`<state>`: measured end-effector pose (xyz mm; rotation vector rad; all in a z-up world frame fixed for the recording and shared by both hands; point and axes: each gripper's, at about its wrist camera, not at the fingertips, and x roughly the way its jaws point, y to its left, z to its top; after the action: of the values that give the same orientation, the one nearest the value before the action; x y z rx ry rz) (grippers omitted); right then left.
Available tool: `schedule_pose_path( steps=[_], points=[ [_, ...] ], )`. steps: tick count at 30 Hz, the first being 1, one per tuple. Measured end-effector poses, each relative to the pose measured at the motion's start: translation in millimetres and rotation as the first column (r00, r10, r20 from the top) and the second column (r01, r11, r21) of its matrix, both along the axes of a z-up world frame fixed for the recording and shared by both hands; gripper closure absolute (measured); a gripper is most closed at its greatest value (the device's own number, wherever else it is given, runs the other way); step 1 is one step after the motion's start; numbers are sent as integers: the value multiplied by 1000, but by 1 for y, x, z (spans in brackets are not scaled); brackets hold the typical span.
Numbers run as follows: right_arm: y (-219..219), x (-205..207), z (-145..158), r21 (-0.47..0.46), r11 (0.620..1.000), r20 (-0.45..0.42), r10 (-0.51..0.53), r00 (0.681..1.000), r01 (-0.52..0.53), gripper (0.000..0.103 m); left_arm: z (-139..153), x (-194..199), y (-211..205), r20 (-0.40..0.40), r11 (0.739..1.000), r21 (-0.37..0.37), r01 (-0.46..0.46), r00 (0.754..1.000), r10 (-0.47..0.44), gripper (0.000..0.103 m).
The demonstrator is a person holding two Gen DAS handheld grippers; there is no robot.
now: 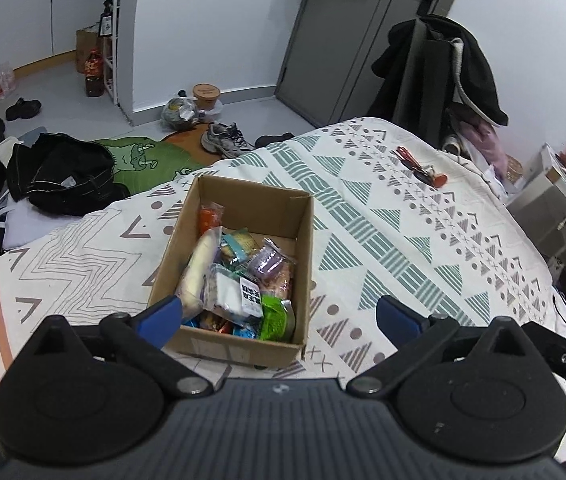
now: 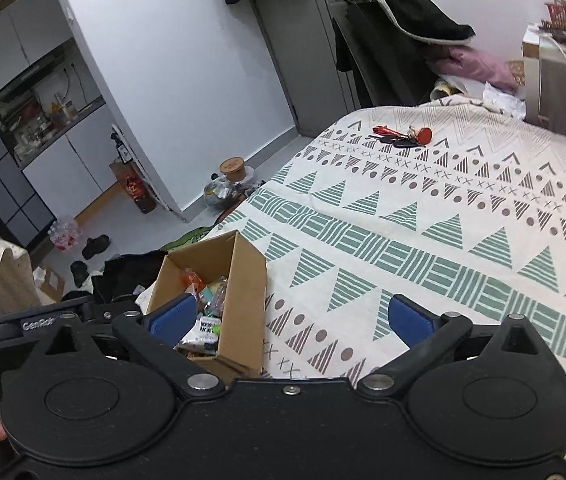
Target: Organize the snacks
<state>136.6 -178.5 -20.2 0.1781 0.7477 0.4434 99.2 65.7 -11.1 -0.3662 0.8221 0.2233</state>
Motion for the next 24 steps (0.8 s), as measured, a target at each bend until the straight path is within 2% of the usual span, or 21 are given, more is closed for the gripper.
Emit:
schedule_pose_path(
  steps=[10, 15, 20, 24],
  points=[
    [-6, -31, 16, -27, 1000, 13, -13, 1000, 13, 0, 17, -29, -8, 18, 998, 45, 52, 998, -53, 0],
    [-10, -44, 20, -11, 999, 10, -32, 999, 32, 0, 24, -42, -9, 26, 995, 70, 68, 997, -70, 0],
    [-12, -60, 29, -21, 998, 57, -55, 997, 56, 0, 32, -57, -8, 33, 992, 94, 78, 996, -81, 0],
    [-14, -66, 32, -8, 998, 48, -61, 997, 61, 0, 36, -65, -8, 36, 990, 115, 87, 995, -92, 0]
  ],
)
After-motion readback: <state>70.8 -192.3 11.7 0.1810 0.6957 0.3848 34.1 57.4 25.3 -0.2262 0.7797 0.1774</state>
